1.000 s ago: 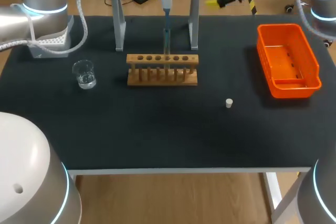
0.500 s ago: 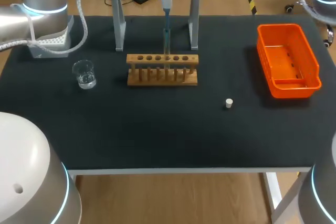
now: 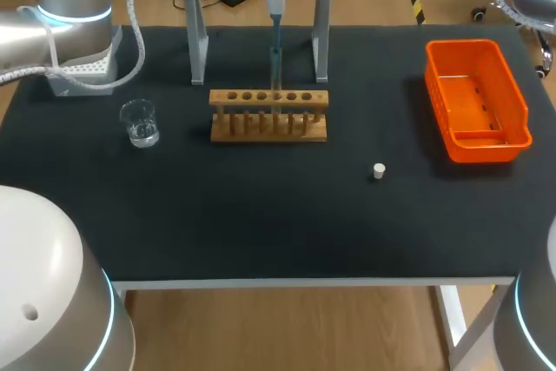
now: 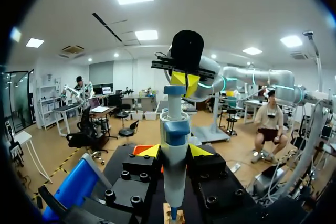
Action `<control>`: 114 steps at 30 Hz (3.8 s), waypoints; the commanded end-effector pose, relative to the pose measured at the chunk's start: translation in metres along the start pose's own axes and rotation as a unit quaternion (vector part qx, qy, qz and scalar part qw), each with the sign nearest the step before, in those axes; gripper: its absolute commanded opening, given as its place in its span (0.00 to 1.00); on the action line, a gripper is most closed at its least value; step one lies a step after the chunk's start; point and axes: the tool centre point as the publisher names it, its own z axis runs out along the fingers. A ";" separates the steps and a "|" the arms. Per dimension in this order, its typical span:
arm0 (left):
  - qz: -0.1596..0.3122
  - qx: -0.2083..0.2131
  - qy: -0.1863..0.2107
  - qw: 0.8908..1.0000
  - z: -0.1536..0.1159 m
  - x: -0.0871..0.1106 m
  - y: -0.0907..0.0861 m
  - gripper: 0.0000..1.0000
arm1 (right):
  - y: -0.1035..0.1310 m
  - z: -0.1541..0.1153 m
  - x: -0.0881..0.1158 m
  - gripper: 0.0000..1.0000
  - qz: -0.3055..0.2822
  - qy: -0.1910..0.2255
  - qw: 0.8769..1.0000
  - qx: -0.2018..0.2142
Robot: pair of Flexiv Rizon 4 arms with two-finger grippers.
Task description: Invert the test tube, pick up the pipette, mount the tip to pipette, aspirate from beaker and dispense into the tube, eject the tip, return the pipette, and cap with the stopper.
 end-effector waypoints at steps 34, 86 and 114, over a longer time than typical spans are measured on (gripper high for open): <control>0.000 -0.001 0.002 1.000 0.000 -0.001 0.000 0.00 | 0.049 0.042 -0.031 0.00 0.040 -0.028 0.999 0.014; 0.000 -0.001 0.002 1.000 0.000 -0.001 0.000 0.00 | 0.021 0.068 -0.021 0.00 0.058 0.004 0.997 0.041; 0.000 -0.001 0.002 1.000 0.000 -0.001 0.000 0.00 | 0.043 0.052 -0.024 0.00 0.040 -0.004 0.999 0.018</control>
